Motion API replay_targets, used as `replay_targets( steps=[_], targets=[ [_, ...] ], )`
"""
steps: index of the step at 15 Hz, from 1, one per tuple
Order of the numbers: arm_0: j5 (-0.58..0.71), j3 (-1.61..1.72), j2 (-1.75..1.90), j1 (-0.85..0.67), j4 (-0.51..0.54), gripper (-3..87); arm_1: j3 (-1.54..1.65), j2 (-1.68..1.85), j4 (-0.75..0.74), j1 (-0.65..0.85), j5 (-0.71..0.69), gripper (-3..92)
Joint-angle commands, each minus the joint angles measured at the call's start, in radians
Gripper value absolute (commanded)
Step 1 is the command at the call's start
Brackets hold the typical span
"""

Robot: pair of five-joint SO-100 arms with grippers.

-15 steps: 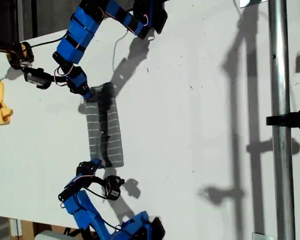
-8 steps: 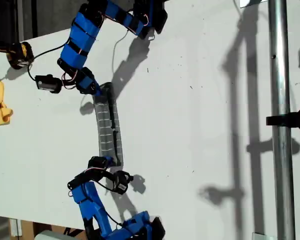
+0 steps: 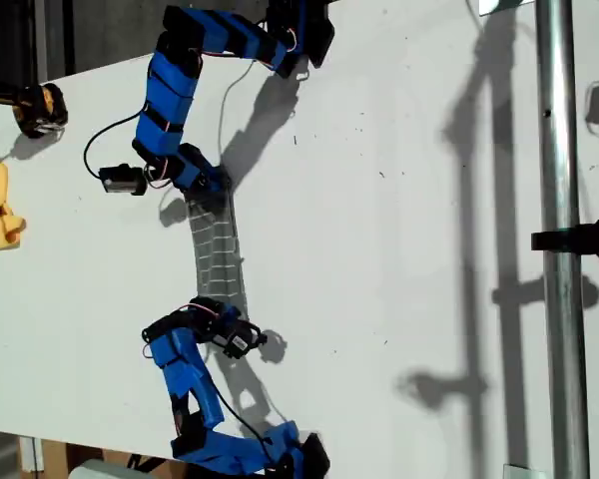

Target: Grasp corners of a towel and fold twice.

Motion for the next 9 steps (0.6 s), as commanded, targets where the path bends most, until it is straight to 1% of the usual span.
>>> replay_targets(
  steps=[1,2,3,4,5,6,8,9],
  targets=[
    [-0.003,-0.055,0.025,-0.008,0.074,17.5,-0.066,0.021,0.071,0.038,0.023,10.6],
    [0.009,-0.054,0.054,-0.008,0.097,23.8,-0.074,0.048,0.103,0.038,0.034,17.2],
    [0.014,-0.028,0.110,-0.005,0.104,21.0,-0.080,0.091,0.133,0.032,0.034,18.6],
    [0.006,0.012,0.183,-0.003,0.107,24.5,-0.081,0.147,0.167,0.028,0.038,22.0],
    [-0.002,0.058,0.270,0.000,0.107,31.0,-0.084,0.210,0.206,0.026,0.043,25.5],
    [-0.006,0.100,0.357,0.002,0.107,31.8,-0.084,0.278,0.244,0.032,0.043,27.3],
    [-0.025,0.212,0.525,-0.002,0.103,30.6,-0.069,0.426,0.304,0.069,0.044,29.2],
    [-0.040,0.293,0.609,-0.006,0.086,31.1,-0.041,0.514,0.318,0.095,0.044,29.6]
  ],
)
